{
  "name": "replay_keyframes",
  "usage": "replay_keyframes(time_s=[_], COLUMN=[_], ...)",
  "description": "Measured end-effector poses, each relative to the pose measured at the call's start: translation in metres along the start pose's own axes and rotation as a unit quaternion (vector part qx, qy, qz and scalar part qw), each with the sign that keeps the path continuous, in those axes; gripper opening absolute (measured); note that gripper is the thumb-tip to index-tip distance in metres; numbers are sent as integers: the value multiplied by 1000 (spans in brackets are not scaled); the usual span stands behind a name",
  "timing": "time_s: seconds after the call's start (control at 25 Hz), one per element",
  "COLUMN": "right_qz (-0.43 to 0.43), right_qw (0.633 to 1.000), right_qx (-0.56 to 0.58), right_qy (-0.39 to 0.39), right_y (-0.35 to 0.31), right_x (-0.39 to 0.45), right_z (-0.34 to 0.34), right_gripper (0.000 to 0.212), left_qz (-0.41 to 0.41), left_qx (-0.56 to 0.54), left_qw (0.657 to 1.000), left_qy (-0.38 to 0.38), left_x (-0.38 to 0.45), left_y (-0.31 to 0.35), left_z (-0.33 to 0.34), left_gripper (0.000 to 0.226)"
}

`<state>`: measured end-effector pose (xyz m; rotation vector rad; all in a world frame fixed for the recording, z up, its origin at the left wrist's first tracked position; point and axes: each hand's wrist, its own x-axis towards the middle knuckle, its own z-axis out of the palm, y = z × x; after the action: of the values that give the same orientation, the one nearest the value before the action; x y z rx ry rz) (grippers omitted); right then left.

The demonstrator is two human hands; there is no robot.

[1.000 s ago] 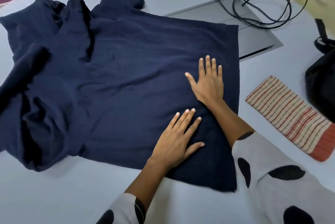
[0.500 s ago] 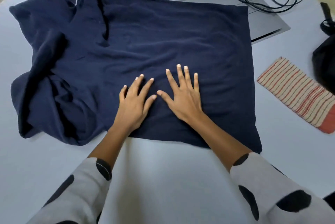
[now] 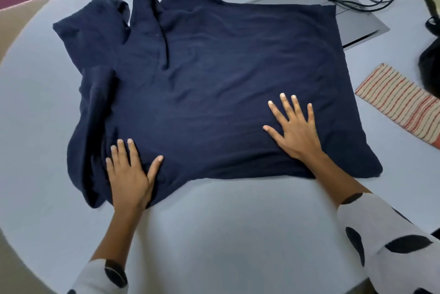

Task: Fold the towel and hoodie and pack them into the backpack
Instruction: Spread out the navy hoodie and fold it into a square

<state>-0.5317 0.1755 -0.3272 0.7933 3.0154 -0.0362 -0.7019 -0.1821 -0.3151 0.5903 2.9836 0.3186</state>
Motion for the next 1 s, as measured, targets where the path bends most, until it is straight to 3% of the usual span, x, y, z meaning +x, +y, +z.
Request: replay_keyframes(time_s=[0.08,0.2,0.32,0.44,0.6,0.72,0.8,0.92,1.0], right_qz=[30,103,25,11,39,62,99,-3,-94], right_qw=[999,993,998,999,999,997,993,996,993], right_qx=[10,59,46,31,22,37,61,86,69], right_qy=[-17,-16,-19,-7,8,-9,-10,-7,-25], right_y=[0,-54,-127,-137,-118,-118,-134,-180,-201], right_x=[-3,0,-12,-21,-29,-26,-20,-21,-29], right_z=[-1,-3,1,5,6,3,-1,-5,1], right_gripper=[75,85,81,74,72,75,82,84,75], left_qz=[18,59,80,21,-57,-163,-160,-132,-182], left_qx=[-12,0,13,61,87,97,100,-31,-220], left_qw=[1000,998,996,996,994,980,979,990,957], left_qy=[21,27,43,69,23,-65,-74,-43,-50], left_x=[-31,-62,-57,-41,-34,-55,-71,-74,-62], left_y=[-3,-8,-16,-30,-48,-48,-46,-49,-45], left_z=[-2,-3,-10,-26,-50,-60,-59,-49,-51], left_gripper=[87,75,69,63,66,64,52,33,34])
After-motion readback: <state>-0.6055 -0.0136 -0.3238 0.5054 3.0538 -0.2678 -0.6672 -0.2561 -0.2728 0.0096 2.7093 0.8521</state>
